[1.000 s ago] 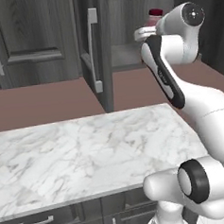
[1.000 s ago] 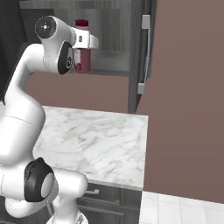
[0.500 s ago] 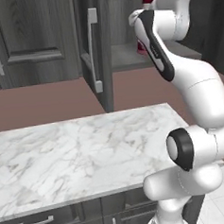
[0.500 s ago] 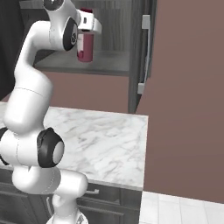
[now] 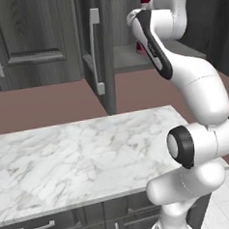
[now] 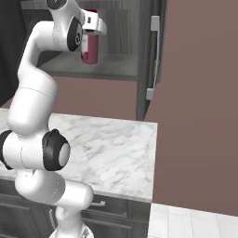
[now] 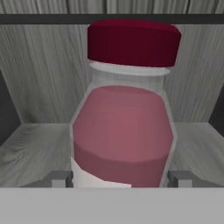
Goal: Pick the juice, can from the counter and place them in the open cabinet.
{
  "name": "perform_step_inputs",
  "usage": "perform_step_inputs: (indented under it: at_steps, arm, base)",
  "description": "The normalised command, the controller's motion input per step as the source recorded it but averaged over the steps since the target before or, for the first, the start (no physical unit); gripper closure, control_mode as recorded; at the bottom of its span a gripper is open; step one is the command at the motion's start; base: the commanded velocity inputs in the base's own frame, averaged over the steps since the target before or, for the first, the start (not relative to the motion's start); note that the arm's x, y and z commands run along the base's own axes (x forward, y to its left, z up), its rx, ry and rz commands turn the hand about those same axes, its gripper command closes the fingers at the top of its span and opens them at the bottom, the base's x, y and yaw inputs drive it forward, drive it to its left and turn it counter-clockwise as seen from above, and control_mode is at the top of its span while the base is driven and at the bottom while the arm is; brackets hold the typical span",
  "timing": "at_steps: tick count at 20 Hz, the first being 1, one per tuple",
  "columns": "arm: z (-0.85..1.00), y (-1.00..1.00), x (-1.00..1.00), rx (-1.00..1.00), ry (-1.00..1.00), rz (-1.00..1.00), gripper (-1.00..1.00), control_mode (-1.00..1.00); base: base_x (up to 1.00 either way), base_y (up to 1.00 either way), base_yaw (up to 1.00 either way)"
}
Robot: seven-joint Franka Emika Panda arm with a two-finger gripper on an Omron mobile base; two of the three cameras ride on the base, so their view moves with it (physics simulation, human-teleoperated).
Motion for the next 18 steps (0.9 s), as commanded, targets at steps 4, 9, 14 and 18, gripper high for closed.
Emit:
perform_step_inputs:
  at_steps: [4, 9, 14, 18]
  arm:
    - [-0.04, 0.13, 0.14, -0.01, -0.09, 0.00, 1.00, -1.00]
    - [-0.12, 0.10, 0.14, -0.01, -0.04, 0.00, 1.00, -1.00]
    - [-0.03, 0.13, 0.13, -0.02, 0.00, 0.00, 1.00, -1.00]
    - [0.00, 0.11, 0.25, -0.02, 0.00, 0.00, 1.00, -1.00]
  base:
    - [0.00, 0.00, 0.00]
    - [0.00, 0.00, 0.00]
    - [0.00, 0.00, 0.00]
    - [0.00, 0.00, 0.00]
